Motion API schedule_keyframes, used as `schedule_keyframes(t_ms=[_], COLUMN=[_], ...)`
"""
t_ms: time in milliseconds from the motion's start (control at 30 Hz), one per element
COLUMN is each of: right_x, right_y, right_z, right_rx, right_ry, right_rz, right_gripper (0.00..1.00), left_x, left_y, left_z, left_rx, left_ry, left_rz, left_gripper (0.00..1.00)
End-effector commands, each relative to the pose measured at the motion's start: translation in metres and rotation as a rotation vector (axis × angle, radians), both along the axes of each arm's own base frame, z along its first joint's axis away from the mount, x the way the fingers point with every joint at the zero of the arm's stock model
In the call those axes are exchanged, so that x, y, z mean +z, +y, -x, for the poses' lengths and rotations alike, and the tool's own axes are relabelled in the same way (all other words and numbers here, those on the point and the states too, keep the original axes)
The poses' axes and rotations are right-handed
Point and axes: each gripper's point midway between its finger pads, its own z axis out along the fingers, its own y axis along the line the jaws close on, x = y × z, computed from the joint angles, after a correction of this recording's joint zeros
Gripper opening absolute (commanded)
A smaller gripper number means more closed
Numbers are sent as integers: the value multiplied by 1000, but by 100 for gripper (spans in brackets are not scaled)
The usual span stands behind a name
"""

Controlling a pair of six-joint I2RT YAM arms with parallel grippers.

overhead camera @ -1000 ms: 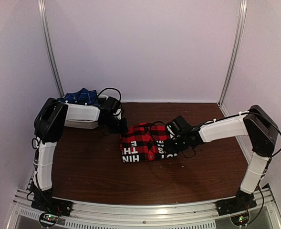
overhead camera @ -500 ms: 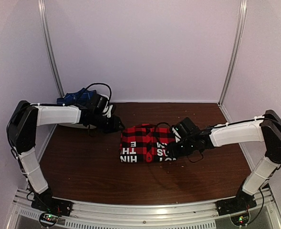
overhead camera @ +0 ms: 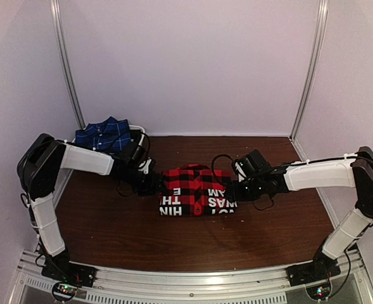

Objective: Fold and stack the long sleeve shirts
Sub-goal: Turn over the square folded shirt at the center of the board.

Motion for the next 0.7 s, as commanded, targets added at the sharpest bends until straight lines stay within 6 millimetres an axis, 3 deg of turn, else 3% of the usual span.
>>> schedule_keyframes(t_ms=[0,267,567,667], right_x=[16,19,26,28], right_y=[-3,-6,-5,-5], right_z=[-7,-10,-16,-17], right_rx=[-16,-19,-21,-19], right_ry=[-52,-64,-90,-97], right_rz=[-17,-35,-54,-59], right_gripper=[59,59,59,59], left_x=[-14,-31,-26,-23], left_y=[-7,-15,-43,-50], left_z=[0,11,13,13], left_rx=[-5,-29,-55,-56], left_ry=[10,59,78,90], left_rz=[-10,-40,26,70], left_gripper=[58,50,30,19])
